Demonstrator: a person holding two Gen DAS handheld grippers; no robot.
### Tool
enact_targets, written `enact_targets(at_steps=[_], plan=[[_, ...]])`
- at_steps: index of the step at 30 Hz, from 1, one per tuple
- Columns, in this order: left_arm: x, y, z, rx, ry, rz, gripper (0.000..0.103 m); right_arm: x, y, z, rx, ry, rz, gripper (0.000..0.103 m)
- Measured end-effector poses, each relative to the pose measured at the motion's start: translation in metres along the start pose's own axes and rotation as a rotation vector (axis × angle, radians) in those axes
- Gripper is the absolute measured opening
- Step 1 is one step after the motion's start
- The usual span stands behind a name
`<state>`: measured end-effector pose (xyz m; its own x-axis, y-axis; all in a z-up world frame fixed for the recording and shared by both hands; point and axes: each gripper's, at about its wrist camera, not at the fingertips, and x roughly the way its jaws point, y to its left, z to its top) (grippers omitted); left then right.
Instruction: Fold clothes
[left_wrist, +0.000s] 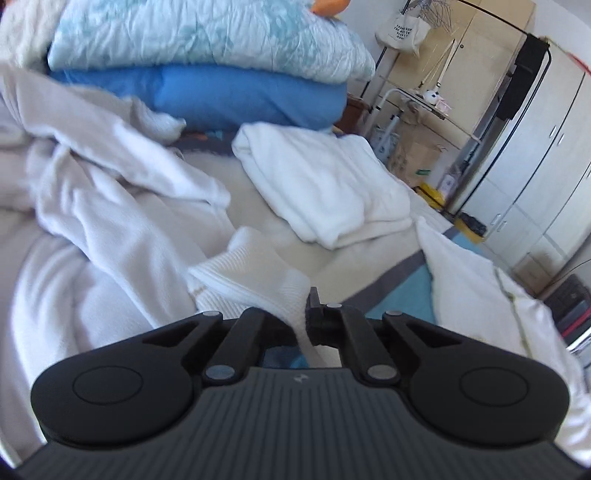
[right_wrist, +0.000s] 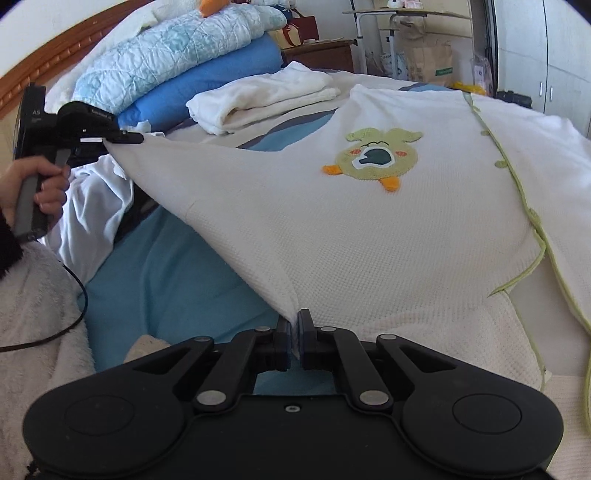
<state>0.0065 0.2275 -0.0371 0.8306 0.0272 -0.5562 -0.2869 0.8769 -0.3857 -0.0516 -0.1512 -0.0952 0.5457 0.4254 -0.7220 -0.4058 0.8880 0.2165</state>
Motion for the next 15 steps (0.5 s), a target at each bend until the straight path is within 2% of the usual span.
enact_targets(at_steps=[2,6,8,10,11,12,14,15], plan=[[-0.003,-0.01,-0.001,0.033,-0.023,-0.029,0.002,0.006,0.002,-0.001,-0.005,0.016,-0.034,0.006],[-0.023,-0.061,-0.003,0.117,-0.098,-0.282,0.002,0.01,0.008,-0.002,-0.029,0.023,-0.076,0.008],[-0.028,-0.095,-0.008,0.133,-0.074,-0.476,0.002,0.004,0.0,0.0,0.007,0.011,-0.04,0.011],[-0.018,-0.133,-0.021,0.165,0.065,-0.648,0.004,-0.005,-0.012,0.003,0.068,-0.011,-0.04,0.012],[-0.011,-0.152,-0.031,0.189,0.147,-0.724,0.007,-0.011,-0.018,0.004,0.1,-0.023,-0.046,0.014],[0.0,-0.174,-0.048,0.252,0.264,-0.756,0.016,-0.016,-0.024,0.005,0.13,-0.035,-0.052,0.016],[0.021,-0.215,-0.087,0.456,0.49,-0.714,0.022,-0.026,-0.034,0.006,0.179,-0.051,-0.059,0.015],[0.026,-0.229,-0.101,0.575,0.543,-0.672,0.022,-0.03,-0.036,0.006,0.194,-0.052,-0.058,0.015]])
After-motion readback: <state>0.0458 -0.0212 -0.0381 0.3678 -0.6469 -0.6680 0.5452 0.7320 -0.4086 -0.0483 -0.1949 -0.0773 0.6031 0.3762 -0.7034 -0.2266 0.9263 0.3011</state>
